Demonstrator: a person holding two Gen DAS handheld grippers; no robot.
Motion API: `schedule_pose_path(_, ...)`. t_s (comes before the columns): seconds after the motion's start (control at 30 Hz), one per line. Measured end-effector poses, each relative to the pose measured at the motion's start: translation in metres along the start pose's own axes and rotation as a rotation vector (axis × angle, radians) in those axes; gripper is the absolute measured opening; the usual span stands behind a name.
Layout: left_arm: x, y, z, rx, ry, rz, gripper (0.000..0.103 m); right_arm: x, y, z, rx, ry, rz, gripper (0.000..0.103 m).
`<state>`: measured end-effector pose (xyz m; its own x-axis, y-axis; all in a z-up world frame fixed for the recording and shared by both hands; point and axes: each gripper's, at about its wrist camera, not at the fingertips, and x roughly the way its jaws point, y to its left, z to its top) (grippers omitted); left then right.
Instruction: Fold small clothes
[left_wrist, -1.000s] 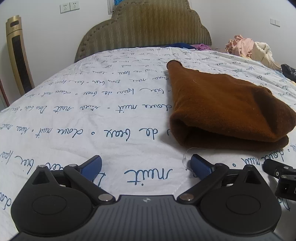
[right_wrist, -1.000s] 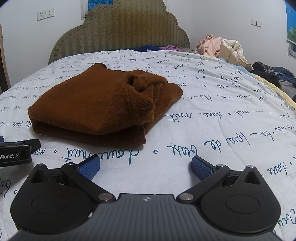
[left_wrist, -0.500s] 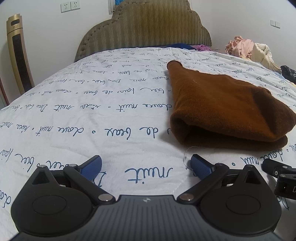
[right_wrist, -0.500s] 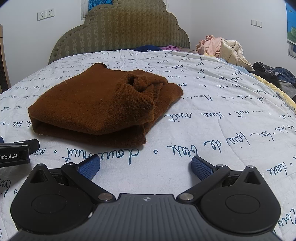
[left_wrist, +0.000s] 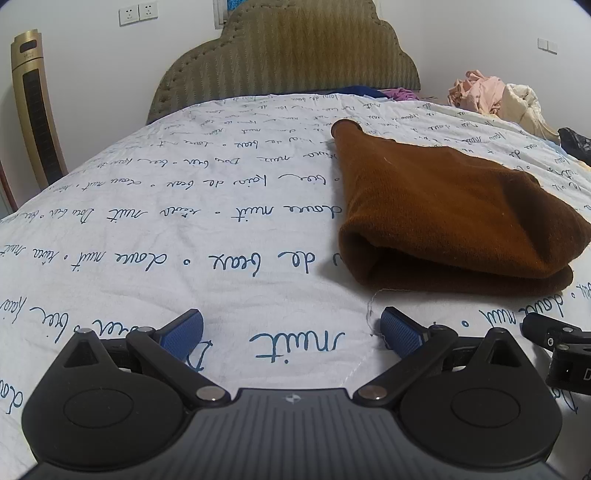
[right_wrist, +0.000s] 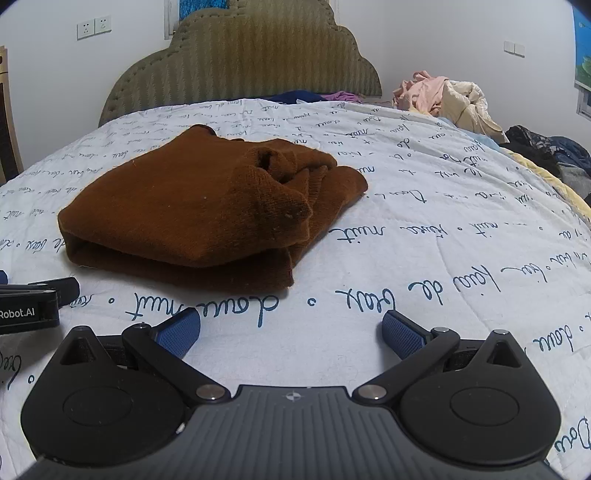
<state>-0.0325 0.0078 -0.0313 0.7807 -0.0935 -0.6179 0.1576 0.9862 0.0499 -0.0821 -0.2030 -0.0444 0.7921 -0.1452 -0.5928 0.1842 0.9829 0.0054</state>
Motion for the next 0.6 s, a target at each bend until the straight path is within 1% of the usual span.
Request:
schedule_pose_path(0.27,-0.0004,-0.0021,-0.0003,0.012,-0.001,0.010,0.103,-0.0002,0.0006,0.0005,-0.002,0.000,0.000,0.103)
schedule_pose_path(0.6,0.0001,-0.0002,-0.0001,0.002,0.002,0.002,0.103,-0.0005,0.0007,0.0003,-0.002,0.000,0.000,0.103)
